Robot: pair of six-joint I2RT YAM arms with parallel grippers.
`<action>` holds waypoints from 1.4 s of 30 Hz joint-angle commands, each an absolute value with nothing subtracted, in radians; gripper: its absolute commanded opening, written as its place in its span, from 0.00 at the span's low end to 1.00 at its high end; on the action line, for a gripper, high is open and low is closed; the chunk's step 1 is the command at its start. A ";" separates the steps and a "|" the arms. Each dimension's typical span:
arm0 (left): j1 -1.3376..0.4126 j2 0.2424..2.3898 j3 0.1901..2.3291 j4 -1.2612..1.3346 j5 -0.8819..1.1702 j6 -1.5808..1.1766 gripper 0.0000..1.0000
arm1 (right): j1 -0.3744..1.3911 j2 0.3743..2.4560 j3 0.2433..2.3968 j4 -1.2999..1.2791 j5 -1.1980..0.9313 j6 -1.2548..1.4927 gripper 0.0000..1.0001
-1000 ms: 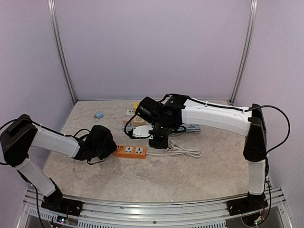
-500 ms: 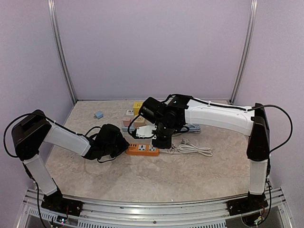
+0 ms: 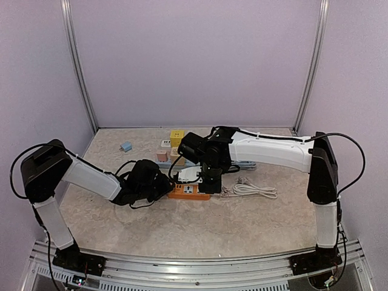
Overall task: Insert the plug
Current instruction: Move the socket to the center of the board, then insert the plug into the socket slot.
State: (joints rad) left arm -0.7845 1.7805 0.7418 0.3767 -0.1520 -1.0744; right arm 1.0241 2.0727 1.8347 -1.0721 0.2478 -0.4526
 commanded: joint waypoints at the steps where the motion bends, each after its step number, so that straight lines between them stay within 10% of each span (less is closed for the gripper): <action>1: -0.775 1.739 0.733 0.385 -0.143 -1.051 0.48 | 1.010 2.102 1.826 -1.098 0.262 -0.463 0.00; 42: -0.819 1.237 0.457 0.212 -0.289 -1.096 0.57 | 0.993 2.352 2.019 -1.207 0.188 -0.500 0.00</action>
State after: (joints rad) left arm -0.7944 1.2907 0.4950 0.2790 -0.2550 -1.0821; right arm 1.0061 2.2467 2.0144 -1.1702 0.2390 -0.4831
